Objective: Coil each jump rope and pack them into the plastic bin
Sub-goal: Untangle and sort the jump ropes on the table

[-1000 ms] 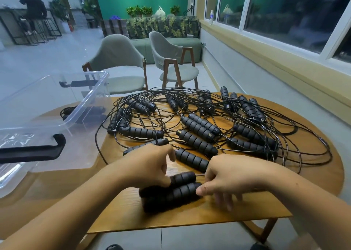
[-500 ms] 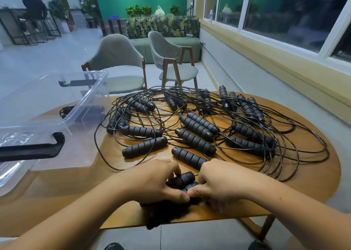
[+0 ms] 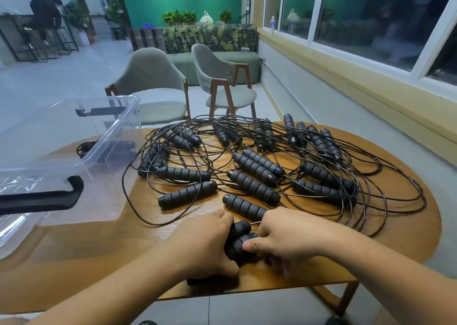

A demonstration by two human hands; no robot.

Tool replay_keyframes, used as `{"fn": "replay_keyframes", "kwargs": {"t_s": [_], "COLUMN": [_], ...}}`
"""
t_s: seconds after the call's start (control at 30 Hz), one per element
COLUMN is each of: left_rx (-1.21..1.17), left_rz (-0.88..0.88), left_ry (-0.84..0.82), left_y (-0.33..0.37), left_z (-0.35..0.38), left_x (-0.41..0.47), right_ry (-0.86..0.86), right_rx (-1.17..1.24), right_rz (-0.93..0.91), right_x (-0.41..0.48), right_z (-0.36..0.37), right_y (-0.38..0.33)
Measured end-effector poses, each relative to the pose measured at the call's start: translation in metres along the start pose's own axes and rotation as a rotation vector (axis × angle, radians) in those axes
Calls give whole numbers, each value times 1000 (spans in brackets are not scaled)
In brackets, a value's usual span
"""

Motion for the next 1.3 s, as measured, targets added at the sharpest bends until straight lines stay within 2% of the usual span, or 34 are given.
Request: {"fn": "replay_keyframes", "kwargs": {"t_s": [0.17,0.3,0.4,0.5,0.67,0.73,0.83,1.0,1.1,1.2,1.3], "left_rx": [-133,-463,-724,-870,-1144,-1269,-1418,-1374,-1342,-1344,-1556], "left_rz": [-20,-90,-157,-195,-244,-265,-271,-230,-187,-122,-149], "left_ry": [75,201,286,375,412,383,250,212,221,259,335], "left_y": [-15,-18,-12,-4,3,5,12,21,21,25,32], "left_z": [-22,-46,-52,-52,-52,-52,-49,-58,-72,-91,-109], "left_x": [3,5,5,5,7,9,14,18,25,37,63], "right_ry": [-107,-171,-174,-75,107,141,203,266,216,74,-26], "right_rx": [279,673,872,952,1216,1255,1268,1381,1402,1389,1354], "right_rz": [5,-18,-133,-205,-274,-273,-255,-195,-175,-215,-235], "right_x": [-4,-9,-11,-12,-13,-11,-5,-7,-11,-24,-43], "right_z": [-11,-15,-14,-12,-13,-12,-8,-8,-22,-48,-75], "right_y": [1,-9,-19,-31,-45,-44,-44,-44,-39,-32,-15]}}
Point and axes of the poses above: each hand's wrist, its own x-axis towards the middle knuckle, its own z-axis out of the palm, y = z × x, the point moved 3 cm from there along x, towards the middle knuckle, and after that the axes turned 11 degrees about y, right-handed, at the moved point
